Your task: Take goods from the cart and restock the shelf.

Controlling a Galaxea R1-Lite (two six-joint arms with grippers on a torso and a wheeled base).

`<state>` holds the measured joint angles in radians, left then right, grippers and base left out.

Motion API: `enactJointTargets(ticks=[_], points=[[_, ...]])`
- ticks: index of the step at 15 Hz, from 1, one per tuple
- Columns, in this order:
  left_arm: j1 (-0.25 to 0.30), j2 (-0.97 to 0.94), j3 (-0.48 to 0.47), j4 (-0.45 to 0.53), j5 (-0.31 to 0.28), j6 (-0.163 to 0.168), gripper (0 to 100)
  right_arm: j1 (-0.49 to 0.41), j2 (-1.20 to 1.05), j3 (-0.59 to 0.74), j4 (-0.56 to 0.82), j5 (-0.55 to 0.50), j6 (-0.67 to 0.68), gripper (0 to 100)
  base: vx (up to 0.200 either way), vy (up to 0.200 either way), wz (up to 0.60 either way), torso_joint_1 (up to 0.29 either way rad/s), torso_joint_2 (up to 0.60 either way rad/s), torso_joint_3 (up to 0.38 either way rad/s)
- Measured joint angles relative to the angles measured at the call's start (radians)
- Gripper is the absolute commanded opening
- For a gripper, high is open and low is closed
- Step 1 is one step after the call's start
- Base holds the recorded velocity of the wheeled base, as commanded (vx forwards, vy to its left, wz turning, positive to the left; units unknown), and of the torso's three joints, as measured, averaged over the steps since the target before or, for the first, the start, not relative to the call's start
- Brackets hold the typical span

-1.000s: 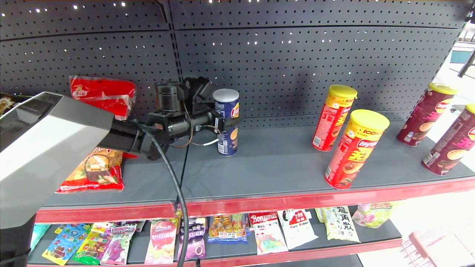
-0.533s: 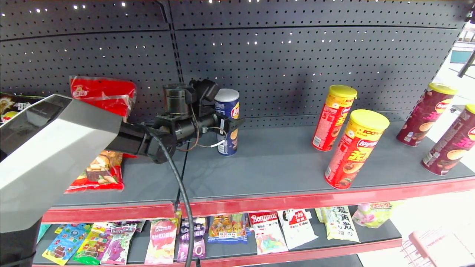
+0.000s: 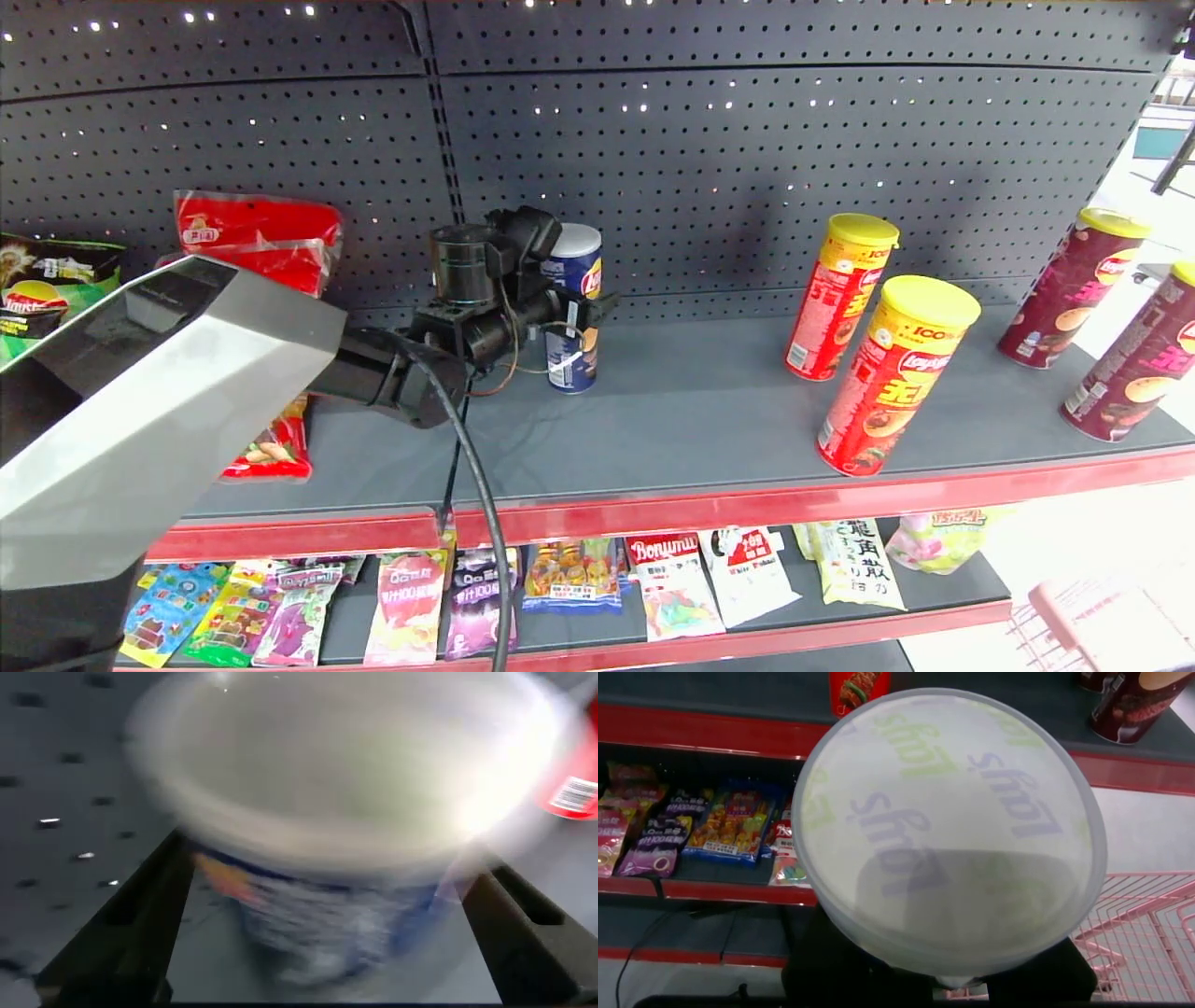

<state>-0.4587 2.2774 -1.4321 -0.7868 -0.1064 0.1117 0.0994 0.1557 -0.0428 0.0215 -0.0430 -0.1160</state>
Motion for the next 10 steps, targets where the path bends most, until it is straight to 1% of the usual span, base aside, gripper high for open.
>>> enactJointTargets(ticks=[3, 5, 6, 10], points=[[-0.006, 0.016, -0.018, -0.002, 0.042, 0.0, 100, 0.0, 0.001, 0.0, 0.0, 0.0, 0.0, 0, 0.0, 0.0, 0.0, 0.0, 0.0, 0.0], [-0.012, 0.029, -0.043, -0.002, 0.045, 0.0, 100, 0.0, 0.001, 0.0, 0.0, 0.0, 0.0, 0, 0.0, 0.0, 0.0, 0.0, 0.0, 0.0], [-0.013, 0.036, -0.06, -0.004, 0.046, 0.0, 0, 0.0, 0.001, 0.0, 0.0, 0.0, 0.0, 0, 0.0, 0.0, 0.0, 0.0, 0.0, 0.0], [-0.014, 0.057, -0.082, -0.007, 0.045, 0.0, 0, 0.0, 0.001, 0.0, 0.0, 0.0, 0.0, 0, 0.0, 0.0, 0.0, 0.0, 0.0, 0.0]])
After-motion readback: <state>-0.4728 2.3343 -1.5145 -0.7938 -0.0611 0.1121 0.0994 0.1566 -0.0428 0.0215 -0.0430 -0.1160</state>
